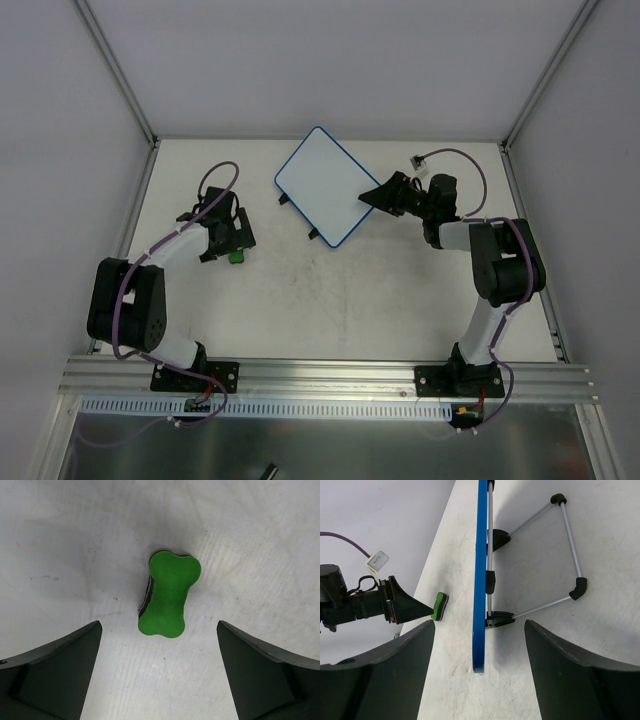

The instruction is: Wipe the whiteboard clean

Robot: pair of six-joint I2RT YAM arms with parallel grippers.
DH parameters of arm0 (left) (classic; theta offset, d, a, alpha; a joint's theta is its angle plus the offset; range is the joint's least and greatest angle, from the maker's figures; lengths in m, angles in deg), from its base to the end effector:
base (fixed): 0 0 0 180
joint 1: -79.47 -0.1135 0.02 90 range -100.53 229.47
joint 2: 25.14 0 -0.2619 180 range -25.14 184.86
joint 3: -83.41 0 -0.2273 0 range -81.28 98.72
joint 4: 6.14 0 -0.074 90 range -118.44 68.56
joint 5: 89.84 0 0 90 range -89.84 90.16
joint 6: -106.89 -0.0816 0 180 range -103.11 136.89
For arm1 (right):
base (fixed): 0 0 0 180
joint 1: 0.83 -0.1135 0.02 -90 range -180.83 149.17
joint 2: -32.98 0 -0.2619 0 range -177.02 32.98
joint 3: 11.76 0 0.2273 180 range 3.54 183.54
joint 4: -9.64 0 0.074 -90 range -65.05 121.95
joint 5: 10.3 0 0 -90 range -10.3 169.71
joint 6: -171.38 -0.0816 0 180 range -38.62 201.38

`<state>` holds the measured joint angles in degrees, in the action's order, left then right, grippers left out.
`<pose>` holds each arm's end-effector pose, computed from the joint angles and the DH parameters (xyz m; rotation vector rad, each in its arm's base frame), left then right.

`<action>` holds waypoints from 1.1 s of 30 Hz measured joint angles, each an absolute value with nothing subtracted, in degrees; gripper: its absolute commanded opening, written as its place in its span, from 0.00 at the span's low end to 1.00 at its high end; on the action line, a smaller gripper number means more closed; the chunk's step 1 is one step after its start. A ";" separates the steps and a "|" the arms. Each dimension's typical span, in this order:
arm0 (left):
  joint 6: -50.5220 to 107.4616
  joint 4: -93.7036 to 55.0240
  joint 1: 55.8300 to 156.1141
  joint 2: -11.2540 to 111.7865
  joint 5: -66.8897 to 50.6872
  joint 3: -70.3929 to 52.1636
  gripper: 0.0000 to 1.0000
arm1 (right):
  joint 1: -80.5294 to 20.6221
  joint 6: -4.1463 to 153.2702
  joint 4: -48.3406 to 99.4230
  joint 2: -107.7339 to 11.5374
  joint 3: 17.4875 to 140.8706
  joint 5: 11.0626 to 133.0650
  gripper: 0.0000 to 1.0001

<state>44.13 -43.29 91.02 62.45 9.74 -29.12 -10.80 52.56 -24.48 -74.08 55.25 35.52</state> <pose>0.3025 -0.0479 0.1670 -0.4100 2.5165 -0.0471 0.3867 0.1257 0.2039 -0.3293 1.7474 1.1392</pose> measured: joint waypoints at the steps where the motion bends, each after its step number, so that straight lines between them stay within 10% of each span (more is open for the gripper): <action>1: 44.13 -42.31 91.02 61.18 9.37 -30.04 0.99 | -10.80 52.56 -24.46 -74.08 55.25 35.50 0.89; 17: 44.13 -27.86 91.07 42.87 7.89 -47.35 0.99 | -9.25 54.83 -24.94 -64.29 47.20 39.13 0.99; 33: 44.44 -22.04 91.92 33.88 13.07 -54.08 0.99 | -6.98 66.22 -12.40 -29.78 26.92 65.75 0.99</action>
